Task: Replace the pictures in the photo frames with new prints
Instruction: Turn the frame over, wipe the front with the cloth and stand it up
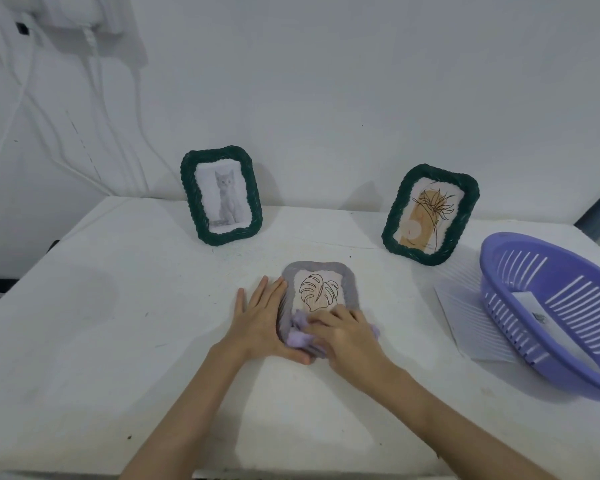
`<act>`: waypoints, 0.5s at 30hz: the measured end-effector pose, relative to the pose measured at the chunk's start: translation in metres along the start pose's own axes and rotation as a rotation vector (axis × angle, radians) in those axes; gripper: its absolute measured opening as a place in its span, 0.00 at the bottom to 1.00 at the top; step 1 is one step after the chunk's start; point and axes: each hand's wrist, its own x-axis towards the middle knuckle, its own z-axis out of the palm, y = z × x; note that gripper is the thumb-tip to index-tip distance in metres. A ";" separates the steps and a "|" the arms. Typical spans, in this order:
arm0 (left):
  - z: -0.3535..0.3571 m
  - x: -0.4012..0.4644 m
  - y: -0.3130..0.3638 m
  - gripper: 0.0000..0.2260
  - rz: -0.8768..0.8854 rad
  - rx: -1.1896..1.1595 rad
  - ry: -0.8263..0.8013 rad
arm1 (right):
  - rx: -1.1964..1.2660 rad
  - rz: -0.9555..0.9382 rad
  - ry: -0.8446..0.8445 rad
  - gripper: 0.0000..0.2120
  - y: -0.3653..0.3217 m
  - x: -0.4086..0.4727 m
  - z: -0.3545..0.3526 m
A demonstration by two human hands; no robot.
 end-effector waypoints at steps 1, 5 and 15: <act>0.000 0.000 0.000 0.70 0.000 0.006 0.003 | -0.007 -0.013 0.009 0.16 0.006 -0.009 -0.001; -0.001 0.000 0.000 0.69 -0.001 -0.004 -0.011 | -0.068 0.153 0.045 0.16 0.035 0.004 -0.013; -0.001 -0.002 0.001 0.68 0.008 0.004 0.008 | 0.031 0.087 -0.001 0.10 0.003 0.046 -0.003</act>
